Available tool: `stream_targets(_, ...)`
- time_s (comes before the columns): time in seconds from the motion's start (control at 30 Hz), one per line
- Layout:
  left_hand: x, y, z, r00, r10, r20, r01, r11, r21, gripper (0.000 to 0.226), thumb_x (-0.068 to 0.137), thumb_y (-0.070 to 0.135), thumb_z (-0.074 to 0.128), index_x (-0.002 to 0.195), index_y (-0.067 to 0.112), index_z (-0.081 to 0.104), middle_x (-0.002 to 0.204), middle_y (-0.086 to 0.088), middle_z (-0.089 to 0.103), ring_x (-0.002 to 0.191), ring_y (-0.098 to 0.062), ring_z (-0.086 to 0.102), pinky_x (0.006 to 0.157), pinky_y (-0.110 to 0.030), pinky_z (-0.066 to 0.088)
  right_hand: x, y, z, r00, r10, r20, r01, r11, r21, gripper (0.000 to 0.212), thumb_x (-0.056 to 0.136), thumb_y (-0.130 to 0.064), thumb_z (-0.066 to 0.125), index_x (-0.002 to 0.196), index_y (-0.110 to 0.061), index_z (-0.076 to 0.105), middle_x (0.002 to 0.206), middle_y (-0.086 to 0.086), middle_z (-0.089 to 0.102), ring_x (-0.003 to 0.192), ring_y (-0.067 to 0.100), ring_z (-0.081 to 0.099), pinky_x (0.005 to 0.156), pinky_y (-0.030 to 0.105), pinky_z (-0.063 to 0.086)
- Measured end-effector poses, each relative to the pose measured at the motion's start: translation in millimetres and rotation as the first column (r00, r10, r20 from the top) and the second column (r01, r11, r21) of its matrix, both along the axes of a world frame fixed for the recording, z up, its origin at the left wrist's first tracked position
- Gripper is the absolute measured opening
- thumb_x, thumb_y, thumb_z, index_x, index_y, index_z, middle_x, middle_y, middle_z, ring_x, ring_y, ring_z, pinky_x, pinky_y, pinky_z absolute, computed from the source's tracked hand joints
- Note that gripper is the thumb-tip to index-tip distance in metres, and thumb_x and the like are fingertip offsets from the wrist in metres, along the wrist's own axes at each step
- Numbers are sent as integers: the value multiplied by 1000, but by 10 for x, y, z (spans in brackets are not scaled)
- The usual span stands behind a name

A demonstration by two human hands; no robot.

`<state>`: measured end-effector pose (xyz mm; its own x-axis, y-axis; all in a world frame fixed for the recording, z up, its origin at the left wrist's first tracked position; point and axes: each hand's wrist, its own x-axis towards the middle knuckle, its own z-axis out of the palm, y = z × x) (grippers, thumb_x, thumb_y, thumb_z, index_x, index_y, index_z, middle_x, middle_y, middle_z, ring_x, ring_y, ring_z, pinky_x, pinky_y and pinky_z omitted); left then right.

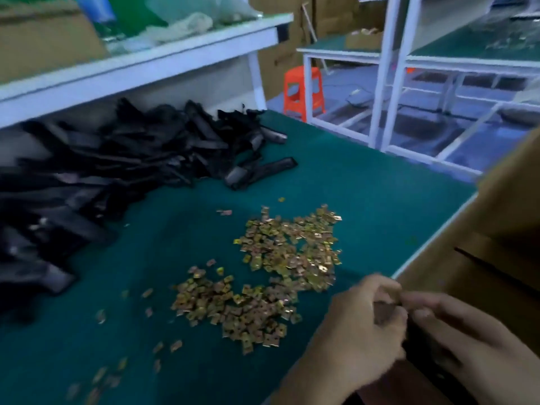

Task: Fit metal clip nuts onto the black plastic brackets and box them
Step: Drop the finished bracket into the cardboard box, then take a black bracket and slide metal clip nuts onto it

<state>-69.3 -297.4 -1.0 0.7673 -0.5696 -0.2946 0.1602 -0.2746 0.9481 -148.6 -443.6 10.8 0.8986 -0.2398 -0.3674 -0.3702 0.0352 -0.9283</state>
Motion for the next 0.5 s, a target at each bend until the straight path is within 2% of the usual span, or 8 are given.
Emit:
stream_targets(0.07, 79, 367, 136, 993, 79, 84, -82, 996, 27, 21, 96, 34, 57, 102, 54, 59, 100, 35, 61, 82, -7, 75, 79, -36, 64, 279, 298, 89, 985, 162, 59, -165, 985, 50, 26, 81, -18, 65, 103, -19, 79, 84, 17, 75, 69, 15, 70, 62, 20, 54)
stream_targets(0.13, 135, 814, 277, 958, 186, 219, -205, 976, 69, 22, 95, 36, 54, 103, 57, 56, 102, 36, 60, 88, -5, 72, 84, -34, 62, 581, 670, 159, 944, 319, 82, -318, 948, -24, 26, 83, -12, 65, 103, -23, 79, 76, 7, 73, 65, 11, 66, 62, 19, 50)
stream_targets(0.2, 177, 1330, 342, 880, 307, 363, -361, 928, 90, 23, 95, 38, 54, 112, 54, 54, 107, 34, 61, 94, 2, 67, 87, -24, 57, 849, 1092, 182, 890, 450, 77, -428, 881, -200, 38, 90, -4, 66, 100, -40, 78, 84, -7, 76, 76, 5, 69, 74, 20, 50)
stream_targets(0.27, 196, 1910, 335, 756, 465, 460, -561, 823, 90, 22, 97, 37, 58, 116, 48, 56, 109, 33, 60, 94, 4, 64, 84, -21, 54, 1074, 1502, 164, 827, 554, 89, -453, 753, -477, 33, 86, -21, 73, 93, -53, 74, 94, -14, 74, 85, 0, 67, 76, 16, 47)
stream_targets(0.33, 172, 2539, 300, 558, 663, 499, -785, 617, 58, 20, 99, 27, 62, 113, 41, 60, 106, 28, 62, 88, 0, 63, 78, -25, 53, 1275, 1896, 156, 737, 673, 54, -474, 572, -669, 23, 84, -41, 75, 95, -56, 62, 104, -17, 64, 95, 2, 61, 77, 14, 39)
stream_targets(0.4, 104, 3176, 207, 277, 763, 585, -952, 300, 59, 24, 97, 16, 64, 110, 35, 60, 106, 16, 65, 88, 0, 60, 70, -18, 47, 1464, 2159, 98, 624, 775, -100, -512, 309, -802, 29, 87, -55, 67, 106, -55, 45, 110, -18, 52, 103, 0, 50, 82, 14, 33)
stream_targets(0.43, 47, 3469, 152, 142, 766, 627, -989, 136, 59, 25, 95, 12, 64, 113, 30, 60, 110, 7, 65, 89, -4, 60, 72, -19, 46, 1523, 2249, 91, 593, 786, -175, -534, 222, -815, 30, 87, -58, 65, 107, -55, 43, 110, -17, 50, 104, 1, 49, 81, 13, 32)
stream_targets(0.5, -58, 3981, 48, -44, 716, 697, -988, -137, 78, 32, 91, 9, 70, 120, 17, 60, 116, -12, 60, 102, -23, 57, 86, -32, 45, 1648, 2340, 53, 591, 786, -179, -543, 223, -810, 26, 80, -56, 74, 93, -54, 51, 102, -13, 58, 94, 2, 55, 75, 14, 37)
